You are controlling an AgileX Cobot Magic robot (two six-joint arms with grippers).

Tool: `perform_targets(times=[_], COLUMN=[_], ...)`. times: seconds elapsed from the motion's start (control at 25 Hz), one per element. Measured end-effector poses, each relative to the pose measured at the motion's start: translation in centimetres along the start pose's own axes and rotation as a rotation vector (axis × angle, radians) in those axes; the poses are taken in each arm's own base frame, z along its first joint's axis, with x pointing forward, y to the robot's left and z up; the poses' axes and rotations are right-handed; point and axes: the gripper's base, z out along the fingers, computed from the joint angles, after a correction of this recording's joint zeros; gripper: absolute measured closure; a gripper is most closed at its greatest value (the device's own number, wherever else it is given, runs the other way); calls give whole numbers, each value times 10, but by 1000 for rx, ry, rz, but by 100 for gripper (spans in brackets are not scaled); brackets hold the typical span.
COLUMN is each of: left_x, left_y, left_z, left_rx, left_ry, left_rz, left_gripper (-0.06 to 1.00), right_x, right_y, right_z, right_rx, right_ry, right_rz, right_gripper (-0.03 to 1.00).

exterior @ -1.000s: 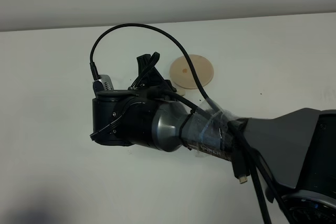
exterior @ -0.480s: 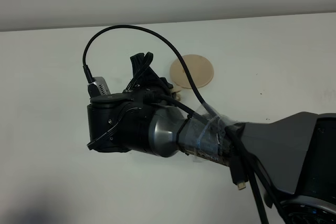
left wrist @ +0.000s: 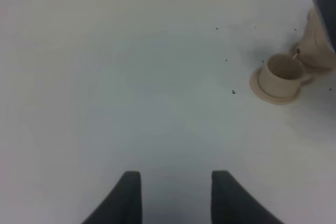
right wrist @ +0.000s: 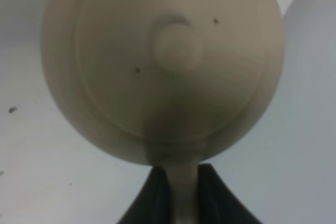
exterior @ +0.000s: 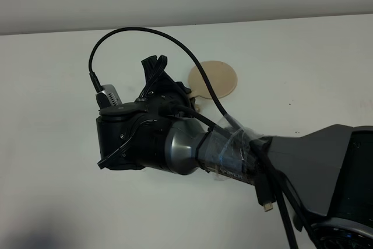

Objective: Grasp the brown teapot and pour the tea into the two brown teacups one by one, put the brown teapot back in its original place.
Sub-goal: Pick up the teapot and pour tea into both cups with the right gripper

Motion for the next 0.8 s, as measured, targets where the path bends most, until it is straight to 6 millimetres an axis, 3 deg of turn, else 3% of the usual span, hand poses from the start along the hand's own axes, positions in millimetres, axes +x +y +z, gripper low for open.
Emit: perform_targets(times=[0.8], left_x=[0], left_y=[0], left_z=[0], left_rx=[0], left_ry=[0], left_rz=[0], left_gripper=[58], right_x=[-2], right_y=[-1], right_z=[-2], right_rx=[27], right_ry=[-12], right_rz=[-95], right_gripper=[84])
